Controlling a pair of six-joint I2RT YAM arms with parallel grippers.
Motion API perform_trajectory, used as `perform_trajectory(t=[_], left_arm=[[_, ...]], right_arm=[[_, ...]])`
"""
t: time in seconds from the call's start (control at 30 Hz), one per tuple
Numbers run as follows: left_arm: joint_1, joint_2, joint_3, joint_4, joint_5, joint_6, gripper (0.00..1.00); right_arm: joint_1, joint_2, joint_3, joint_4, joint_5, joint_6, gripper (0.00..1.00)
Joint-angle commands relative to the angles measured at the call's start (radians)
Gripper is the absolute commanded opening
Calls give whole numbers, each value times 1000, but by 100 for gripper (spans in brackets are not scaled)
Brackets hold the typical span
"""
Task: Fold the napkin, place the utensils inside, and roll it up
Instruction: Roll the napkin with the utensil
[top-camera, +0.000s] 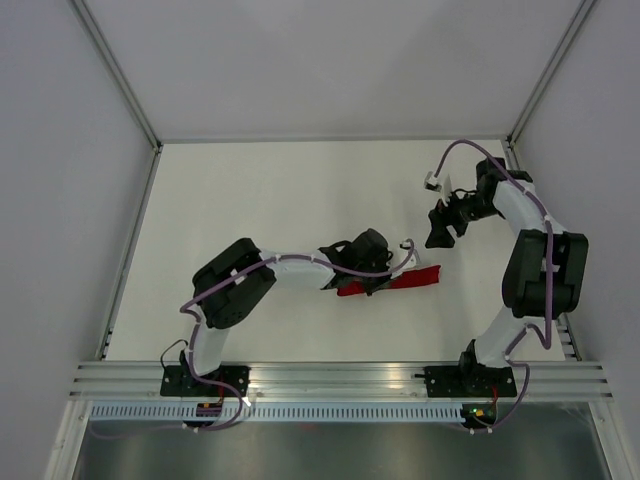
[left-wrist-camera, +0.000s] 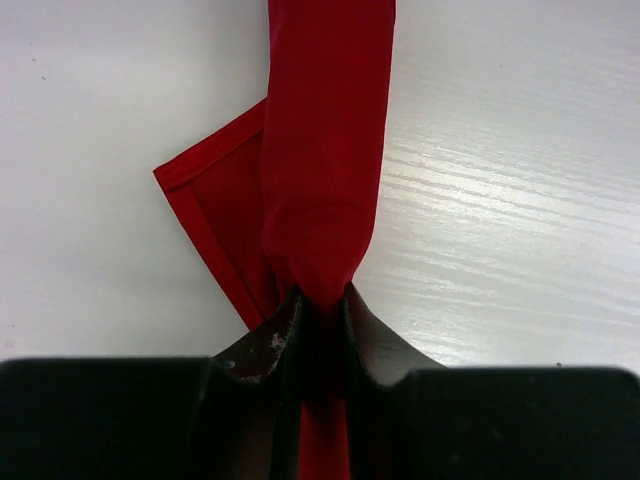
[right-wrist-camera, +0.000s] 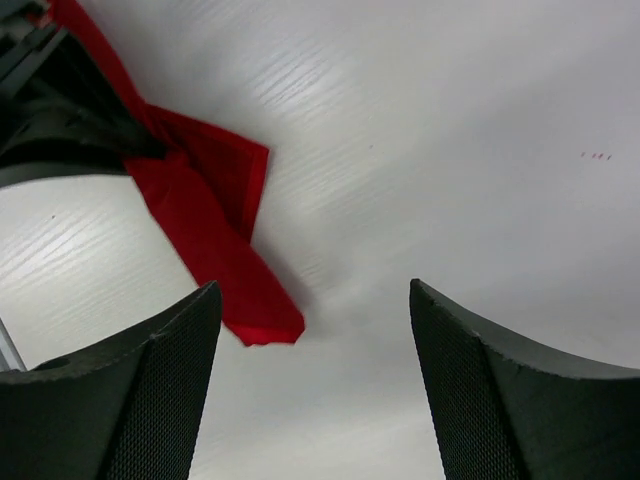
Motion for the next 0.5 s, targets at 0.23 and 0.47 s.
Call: perform_trajectory(t=[0.23, 0.47], left_arm=[[139, 185, 193, -385, 398, -87, 2], [193, 270, 311, -514, 572, -99, 2]], right_arm=[[24, -516, -497, 473, -1, 16, 84], [254, -723, -783, 728, 249, 72, 84]])
